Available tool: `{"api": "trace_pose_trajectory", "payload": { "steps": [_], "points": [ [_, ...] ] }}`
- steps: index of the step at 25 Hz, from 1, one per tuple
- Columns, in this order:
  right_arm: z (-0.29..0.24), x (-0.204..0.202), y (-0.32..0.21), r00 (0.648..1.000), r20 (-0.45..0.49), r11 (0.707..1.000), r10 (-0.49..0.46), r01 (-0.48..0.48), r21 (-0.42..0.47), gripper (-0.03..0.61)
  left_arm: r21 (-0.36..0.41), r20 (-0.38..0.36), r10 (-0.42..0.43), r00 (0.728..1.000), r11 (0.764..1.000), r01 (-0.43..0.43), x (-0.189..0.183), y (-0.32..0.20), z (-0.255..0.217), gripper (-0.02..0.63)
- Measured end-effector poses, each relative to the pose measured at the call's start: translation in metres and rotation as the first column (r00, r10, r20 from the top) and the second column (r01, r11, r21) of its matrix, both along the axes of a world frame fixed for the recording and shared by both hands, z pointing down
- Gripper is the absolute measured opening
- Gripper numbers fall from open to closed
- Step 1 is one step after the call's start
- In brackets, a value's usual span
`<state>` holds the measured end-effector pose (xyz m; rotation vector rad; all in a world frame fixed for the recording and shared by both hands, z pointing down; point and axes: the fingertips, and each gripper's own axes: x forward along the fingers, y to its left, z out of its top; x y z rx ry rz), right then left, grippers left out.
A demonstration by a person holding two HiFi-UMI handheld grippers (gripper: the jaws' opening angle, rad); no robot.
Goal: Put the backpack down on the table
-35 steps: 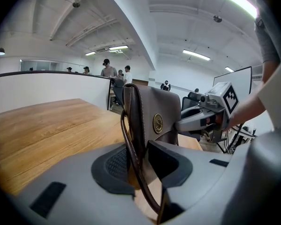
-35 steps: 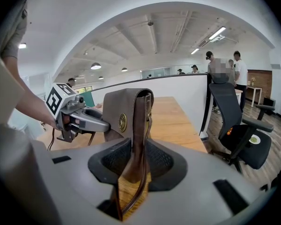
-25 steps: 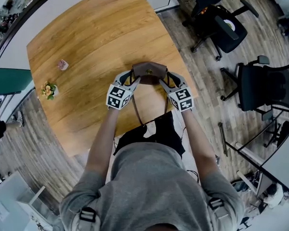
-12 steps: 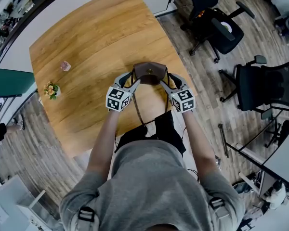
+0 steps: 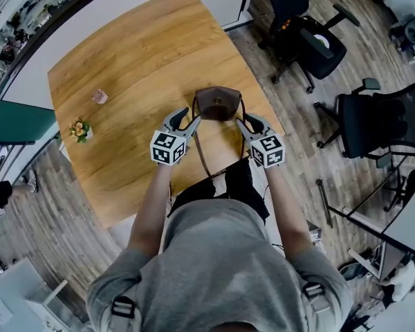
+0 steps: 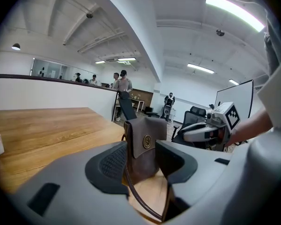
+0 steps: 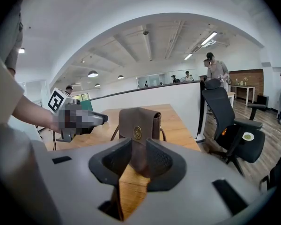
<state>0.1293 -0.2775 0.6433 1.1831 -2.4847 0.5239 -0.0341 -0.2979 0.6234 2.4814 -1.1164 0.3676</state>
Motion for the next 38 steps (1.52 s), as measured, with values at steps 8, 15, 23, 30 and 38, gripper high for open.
{"api": "trace_pose_trajectory", "payload": {
  "steps": [8, 15, 23, 30, 38],
  "points": [
    [-0.041, -0.003, 0.024, 0.998, -0.064, 0.995, 0.004, 0.003, 0.105, 0.008, 0.11, -0.052, 0.015, 0.999, 0.994, -0.01, -0.004, 0.022, -0.043, 0.027],
    [-0.061, -0.005, 0.035, 0.997, -0.071, 0.991, 0.004, 0.005, 0.133, 0.008, 0.119, -0.021, 0.067, 0.998, 0.991, -0.064, -0.008, 0.041, -0.051, 0.025],
    [-0.061, -0.012, 0.044, 0.995, -0.094, 0.993, 0.012, 0.0, 0.118, 0.007, 0.133, -0.025, 0.09, 0.996, 0.987, -0.086, -0.014, 0.055, -0.06, 0.025],
    [-0.065, -0.013, 0.058, 0.996, -0.087, 0.993, 0.017, -0.006, 0.12, 0.006, 0.121, -0.022, 0.104, 0.994, 0.988, -0.1, -0.017, 0.063, -0.06, 0.025],
    [-0.063, -0.018, 0.066, 0.996, -0.083, 0.994, 0.018, -0.008, 0.11, 0.006, 0.108, -0.015, 0.116, 0.993, 0.988, -0.114, -0.021, 0.071, -0.059, 0.025]
  ]
}}
